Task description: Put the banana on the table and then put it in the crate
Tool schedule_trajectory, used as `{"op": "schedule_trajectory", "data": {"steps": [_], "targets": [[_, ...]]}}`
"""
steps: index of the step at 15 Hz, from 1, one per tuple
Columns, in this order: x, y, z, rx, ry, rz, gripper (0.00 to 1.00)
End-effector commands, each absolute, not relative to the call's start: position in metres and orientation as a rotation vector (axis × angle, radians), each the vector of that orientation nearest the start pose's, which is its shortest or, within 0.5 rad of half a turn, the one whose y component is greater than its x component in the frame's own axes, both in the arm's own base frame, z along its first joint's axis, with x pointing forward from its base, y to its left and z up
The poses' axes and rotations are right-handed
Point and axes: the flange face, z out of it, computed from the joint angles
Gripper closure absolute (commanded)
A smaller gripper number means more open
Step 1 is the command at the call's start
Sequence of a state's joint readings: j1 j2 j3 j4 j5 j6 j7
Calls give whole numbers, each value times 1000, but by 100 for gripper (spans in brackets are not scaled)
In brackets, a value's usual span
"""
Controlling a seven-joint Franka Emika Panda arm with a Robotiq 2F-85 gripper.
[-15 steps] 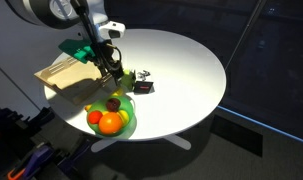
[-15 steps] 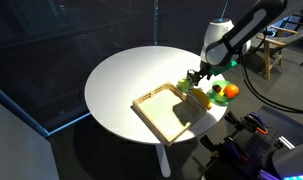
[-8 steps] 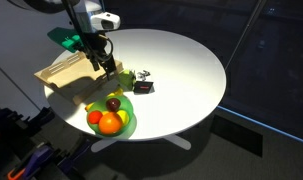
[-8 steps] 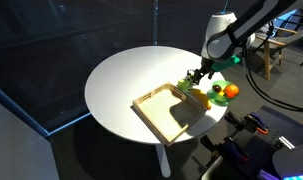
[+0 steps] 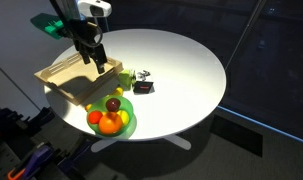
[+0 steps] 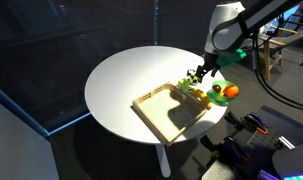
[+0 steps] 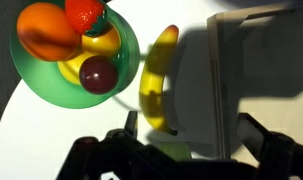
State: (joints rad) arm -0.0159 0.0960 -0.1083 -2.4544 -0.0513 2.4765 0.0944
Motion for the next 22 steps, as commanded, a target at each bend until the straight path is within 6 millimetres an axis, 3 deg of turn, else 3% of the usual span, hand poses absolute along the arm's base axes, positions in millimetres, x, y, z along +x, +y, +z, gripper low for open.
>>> {"op": "schedule_trajectory", "data": {"steps": [1, 13, 14, 22], "targets": [[459, -57, 276, -3165, 268, 112, 0], [447, -48, 309, -3173, 263, 91, 0], [456, -48, 299, -3162, 250, 89, 0], [455, -47, 297, -3162, 246, 98, 0]]}}
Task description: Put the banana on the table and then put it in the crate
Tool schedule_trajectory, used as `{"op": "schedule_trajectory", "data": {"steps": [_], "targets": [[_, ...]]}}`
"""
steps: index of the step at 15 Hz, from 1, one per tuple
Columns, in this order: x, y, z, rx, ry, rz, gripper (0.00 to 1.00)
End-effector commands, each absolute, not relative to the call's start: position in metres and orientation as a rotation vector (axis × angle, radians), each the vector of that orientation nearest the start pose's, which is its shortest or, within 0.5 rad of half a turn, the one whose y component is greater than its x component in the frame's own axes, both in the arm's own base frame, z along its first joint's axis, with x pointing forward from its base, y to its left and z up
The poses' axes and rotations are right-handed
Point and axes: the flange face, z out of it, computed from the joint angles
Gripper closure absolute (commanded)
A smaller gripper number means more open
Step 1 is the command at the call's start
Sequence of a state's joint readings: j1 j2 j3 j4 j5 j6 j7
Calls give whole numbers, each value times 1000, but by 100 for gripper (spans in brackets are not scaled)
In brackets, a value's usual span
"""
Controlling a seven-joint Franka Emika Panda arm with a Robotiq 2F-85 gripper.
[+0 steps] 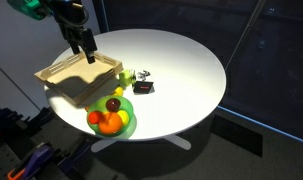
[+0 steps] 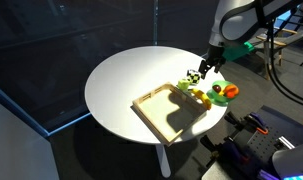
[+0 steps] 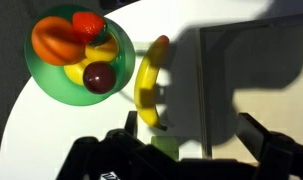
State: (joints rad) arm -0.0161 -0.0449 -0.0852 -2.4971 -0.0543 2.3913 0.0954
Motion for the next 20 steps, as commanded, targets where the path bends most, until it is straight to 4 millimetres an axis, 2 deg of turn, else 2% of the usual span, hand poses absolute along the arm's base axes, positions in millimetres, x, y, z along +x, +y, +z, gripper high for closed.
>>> {"op": "schedule_trajectory", "data": {"steps": [1, 4, 12, 20], "targets": [[455, -47, 297, -3162, 246, 98, 0], [455, -47, 297, -3162, 246, 98, 0], [466, -49, 270, -3168, 250, 126, 0], [481, -47, 249, -3177, 219, 71, 0]]}}
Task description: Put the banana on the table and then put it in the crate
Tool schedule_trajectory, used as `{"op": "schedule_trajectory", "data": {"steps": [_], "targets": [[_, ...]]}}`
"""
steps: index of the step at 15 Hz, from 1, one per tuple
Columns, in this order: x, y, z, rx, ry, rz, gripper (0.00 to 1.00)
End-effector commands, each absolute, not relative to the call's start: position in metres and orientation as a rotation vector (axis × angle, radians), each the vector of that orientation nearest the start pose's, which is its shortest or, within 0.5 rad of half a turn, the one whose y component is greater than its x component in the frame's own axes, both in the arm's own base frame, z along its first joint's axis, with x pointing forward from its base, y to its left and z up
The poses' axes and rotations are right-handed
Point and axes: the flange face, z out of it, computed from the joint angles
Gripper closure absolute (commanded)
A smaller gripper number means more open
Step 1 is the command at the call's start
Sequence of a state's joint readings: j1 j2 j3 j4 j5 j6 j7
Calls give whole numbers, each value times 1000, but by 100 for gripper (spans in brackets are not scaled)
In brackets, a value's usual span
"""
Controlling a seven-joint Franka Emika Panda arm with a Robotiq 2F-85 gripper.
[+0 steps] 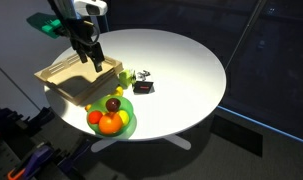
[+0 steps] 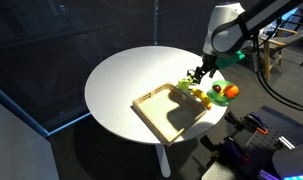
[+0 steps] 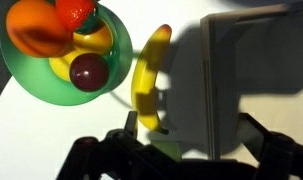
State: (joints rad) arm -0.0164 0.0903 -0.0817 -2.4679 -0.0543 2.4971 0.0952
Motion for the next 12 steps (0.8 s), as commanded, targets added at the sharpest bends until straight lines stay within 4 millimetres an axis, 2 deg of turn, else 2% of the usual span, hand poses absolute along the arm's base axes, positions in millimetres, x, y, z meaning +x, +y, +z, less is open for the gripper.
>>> {"op": "schedule_trajectory", "data": {"steps": [1, 12], "targets": [[484, -48, 247, -3179, 224, 71, 0], [494, -69, 219, -3146, 372, 138, 0]]}}
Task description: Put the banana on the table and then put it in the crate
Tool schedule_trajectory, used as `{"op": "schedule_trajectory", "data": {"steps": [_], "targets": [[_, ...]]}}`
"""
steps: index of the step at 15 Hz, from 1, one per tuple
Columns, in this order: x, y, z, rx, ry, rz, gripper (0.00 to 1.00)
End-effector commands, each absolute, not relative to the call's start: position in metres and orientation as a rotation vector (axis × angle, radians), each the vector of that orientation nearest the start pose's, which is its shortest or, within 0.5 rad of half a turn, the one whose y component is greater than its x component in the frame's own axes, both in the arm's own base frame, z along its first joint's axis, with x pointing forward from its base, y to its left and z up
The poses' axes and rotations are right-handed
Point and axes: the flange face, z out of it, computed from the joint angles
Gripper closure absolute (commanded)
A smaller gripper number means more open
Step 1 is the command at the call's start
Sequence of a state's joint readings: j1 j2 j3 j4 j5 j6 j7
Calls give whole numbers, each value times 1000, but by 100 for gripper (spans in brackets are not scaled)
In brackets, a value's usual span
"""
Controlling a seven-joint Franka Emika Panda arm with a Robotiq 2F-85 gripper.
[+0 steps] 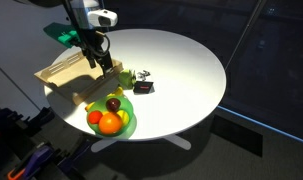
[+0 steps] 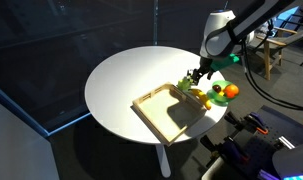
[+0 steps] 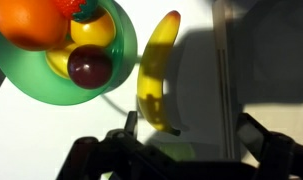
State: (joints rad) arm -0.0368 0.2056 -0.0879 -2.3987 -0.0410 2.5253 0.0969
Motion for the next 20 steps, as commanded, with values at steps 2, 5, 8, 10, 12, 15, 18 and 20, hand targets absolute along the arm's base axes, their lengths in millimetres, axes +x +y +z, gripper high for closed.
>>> {"op": "schedule_trajectory", "data": {"steps": [2, 5, 8, 10, 12, 15, 18, 20], "targets": [[493, -73, 211, -3135, 424, 148, 0], [491, -77, 202, -3115, 484, 173, 0], [489, -81, 194, -3098, 524, 193, 0], [489, -84, 189, -3090, 532, 199, 0], [489, -86, 183, -3088, 533, 205, 0], [490, -86, 174, -3093, 539, 217, 0], [493, -87, 166, -3093, 532, 223, 0], [495, -88, 161, -3096, 526, 224, 0]]}}
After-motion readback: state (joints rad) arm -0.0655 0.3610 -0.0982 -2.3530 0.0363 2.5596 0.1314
